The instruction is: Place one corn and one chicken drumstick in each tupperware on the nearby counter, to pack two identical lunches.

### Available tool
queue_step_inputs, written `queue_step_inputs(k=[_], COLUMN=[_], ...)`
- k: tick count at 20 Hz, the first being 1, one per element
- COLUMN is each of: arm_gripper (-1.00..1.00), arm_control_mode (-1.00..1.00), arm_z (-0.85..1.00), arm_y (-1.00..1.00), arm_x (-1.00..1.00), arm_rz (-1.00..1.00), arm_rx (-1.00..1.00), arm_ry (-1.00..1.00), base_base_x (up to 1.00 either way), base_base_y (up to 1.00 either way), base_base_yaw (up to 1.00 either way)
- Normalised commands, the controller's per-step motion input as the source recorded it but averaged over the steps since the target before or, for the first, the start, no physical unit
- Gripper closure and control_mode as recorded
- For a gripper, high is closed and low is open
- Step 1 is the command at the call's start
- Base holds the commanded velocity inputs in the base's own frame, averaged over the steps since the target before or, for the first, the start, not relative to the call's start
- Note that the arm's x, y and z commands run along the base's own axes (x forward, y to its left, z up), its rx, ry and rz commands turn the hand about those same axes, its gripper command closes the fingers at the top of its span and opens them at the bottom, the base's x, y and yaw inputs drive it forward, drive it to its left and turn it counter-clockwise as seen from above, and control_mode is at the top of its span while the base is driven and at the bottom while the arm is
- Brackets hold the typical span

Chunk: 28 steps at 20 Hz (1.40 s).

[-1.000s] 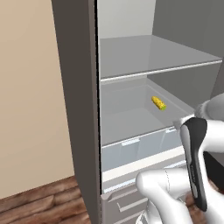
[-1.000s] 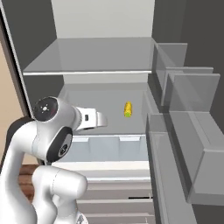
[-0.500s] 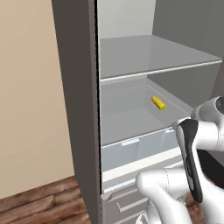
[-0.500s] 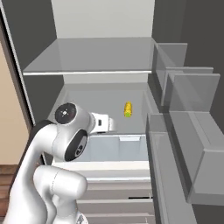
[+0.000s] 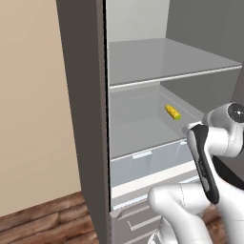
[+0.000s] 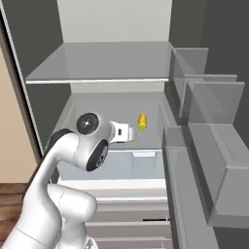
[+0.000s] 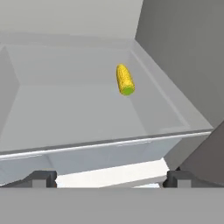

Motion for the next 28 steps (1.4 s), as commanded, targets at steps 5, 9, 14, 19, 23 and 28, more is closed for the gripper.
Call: queue_step_inputs(k=[5, 9, 14, 19, 23, 28], arm_gripper=[-1.00, -1.00, -1.00, -1.00, -1.00, -1.00], arm_control_mode=[-1.00, -1.00, -1.00, -1.00, -1.00, -1.00], arm_z=[0.00, 0.00, -0.02, 0.00, 0.00, 0.00], arm_y=[-0.11, -0.01, -0.08, -0.09, -0.04, -0.08], arm_x=[0.43, 0.43, 0.27, 0.37, 0.47, 0.54], arm_rz=[0.00, 0.00, 0.00, 0.00, 0.00, 0.00], arm_rx=[0.04, 0.00, 0.00, 0.00, 0.00, 0.00], arm_ry=[-0.01, 0.00, -0.05, -0.05, -0.03, 0.00], base_base_x=[0.00, 0.00, 0.00, 0.00, 0.00, 0.00], base_base_y=[0.00, 0.00, 0.00, 0.00, 0.00, 0.00], base_base_yaw=[0.00, 0.00, 0.00, 0.00, 0.00, 0.00])
